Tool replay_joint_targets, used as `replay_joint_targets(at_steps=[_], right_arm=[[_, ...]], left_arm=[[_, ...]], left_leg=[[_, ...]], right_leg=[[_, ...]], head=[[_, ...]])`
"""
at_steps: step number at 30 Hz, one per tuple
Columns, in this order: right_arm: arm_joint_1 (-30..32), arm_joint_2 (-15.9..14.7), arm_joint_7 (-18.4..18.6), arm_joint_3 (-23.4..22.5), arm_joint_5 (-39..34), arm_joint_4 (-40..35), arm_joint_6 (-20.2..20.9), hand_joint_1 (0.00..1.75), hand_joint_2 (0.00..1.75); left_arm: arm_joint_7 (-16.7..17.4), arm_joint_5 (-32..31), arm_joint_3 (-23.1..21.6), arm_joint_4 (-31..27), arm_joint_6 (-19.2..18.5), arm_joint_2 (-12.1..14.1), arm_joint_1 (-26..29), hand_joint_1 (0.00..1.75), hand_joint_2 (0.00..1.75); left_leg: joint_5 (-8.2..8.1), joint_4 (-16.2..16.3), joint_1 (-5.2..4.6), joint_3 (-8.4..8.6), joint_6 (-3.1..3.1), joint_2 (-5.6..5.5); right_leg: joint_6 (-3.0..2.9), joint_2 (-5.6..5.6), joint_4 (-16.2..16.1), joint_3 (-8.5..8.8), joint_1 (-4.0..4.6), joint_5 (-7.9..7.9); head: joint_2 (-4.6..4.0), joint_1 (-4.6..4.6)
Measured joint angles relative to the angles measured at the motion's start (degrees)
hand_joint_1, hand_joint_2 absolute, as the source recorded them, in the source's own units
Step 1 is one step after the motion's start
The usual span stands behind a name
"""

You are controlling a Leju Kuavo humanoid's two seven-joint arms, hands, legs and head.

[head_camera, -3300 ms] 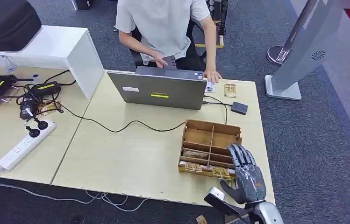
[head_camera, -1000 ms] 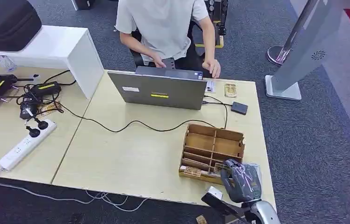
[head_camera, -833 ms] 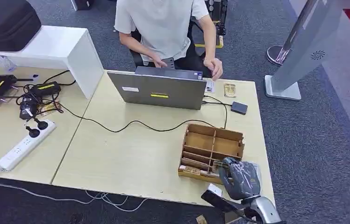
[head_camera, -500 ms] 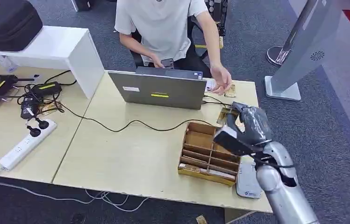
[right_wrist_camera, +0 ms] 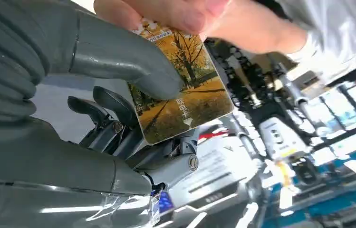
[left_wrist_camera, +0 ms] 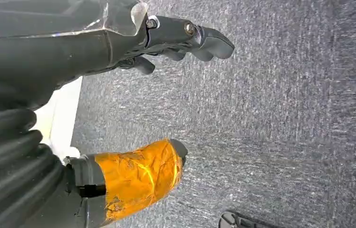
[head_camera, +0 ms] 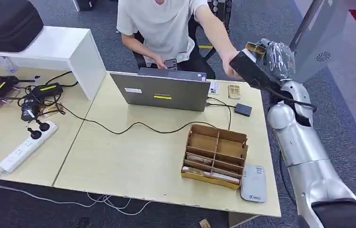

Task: Pass the card to the sensor for recognition and then transmit it.

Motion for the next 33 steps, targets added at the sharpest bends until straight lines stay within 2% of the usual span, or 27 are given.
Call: replay_joint_targets(at_steps=[3, 4, 8, 15, 20, 27, 33], right_arm=[[-1.92, 0.35, 0.59, -0.66, 0.0, 4.04, -0.61, 1.75, 1.75], [-2.03, 0.41, 0.61, -0.92, 0.02, 4.85, -0.63, 0.0, 1.75], [-3.78, 0.79, 0.61, -1.79, -0.28, 9.13, -1.38, 0.0, 1.75], [-3.75, 0.79, 0.0, -3.08, -0.55, 12.28, -2.1, 0.0, 1.75], [-3.34, -0.77, -0.68, -5.38, -2.67, 13.5, -2.27, 0.0, 1.75], [0.62, -9.1, -2.45, -14.24, -10.21, 14.94, -2.84, 0.0, 1.75], [7.51, -16.2, -3.72, -23.81, -16.24, 16.78, -3.87, 0.0, 1.75]], left_arm=[[-0.11, -0.28, -0.09, 0.0, -0.07, 0.0, -0.03, 0.0, 1.75], [-0.2, -0.28, -0.11, 0.0, -0.09, 0.0, -0.02, 0.0, 1.75], [-0.03, -1.18, -0.65, 0.09, -0.56, 0.02, -0.02, 0.0, 1.75], [1.6, -1.53, -1.14, 0.28, -1.14, -0.07, -0.01, 0.0, 1.75], [1.92, -1.05, -1.14, 0.28, -0.77, -0.04, 0.0, 0.0, 1.75], [2.05, -0.13, -1.14, 0.28, -0.26, -0.04, 0.37, 0.0, 1.75], [2.6, 0.81, -1.14, 0.31, -0.31, -0.04, 0.44, 0.0, 1.75]], left_leg=[[0.0, 0.0, 0.0, -0.02, 0.0, -0.04], [0.0, 0.0, 0.0, -0.06, 0.0, -0.08], [0.02, 0.02, 0.0, -0.13, 0.02, -0.1], [0.01, 0.01, -0.01, -0.14, 0.02, -0.07], [0.02, 0.03, -0.01, -0.12, 0.03, -0.12], [0.01, 0.06, -0.03, -0.21, 0.08, -0.48], [-0.1, 0.07, -0.03, -0.24, 0.2, -0.5]], right_leg=[[0.0, -0.02, -0.01, 0.0, 0.0, 0.0], [0.0, -0.07, -0.01, 0.0, 0.0, 0.0], [0.01, -0.09, -0.01, -0.1, 0.0, 0.0], [0.01, -0.06, -0.03, -0.14, 0.0, 0.0], [0.01, -0.1, -0.06, -0.16, 0.01, 0.0], [0.02, -0.42, -0.17, -0.05, 0.0, 0.0], [0.13, -0.45, -0.26, -0.04, 0.01, -0.07]], head=[[0.0, 0.02], [0.0, 0.02], [0.0, 0.02], [0.0, 0.02], [0.0, 0.02], [0.0, 0.0], [0.0, 0.0]])
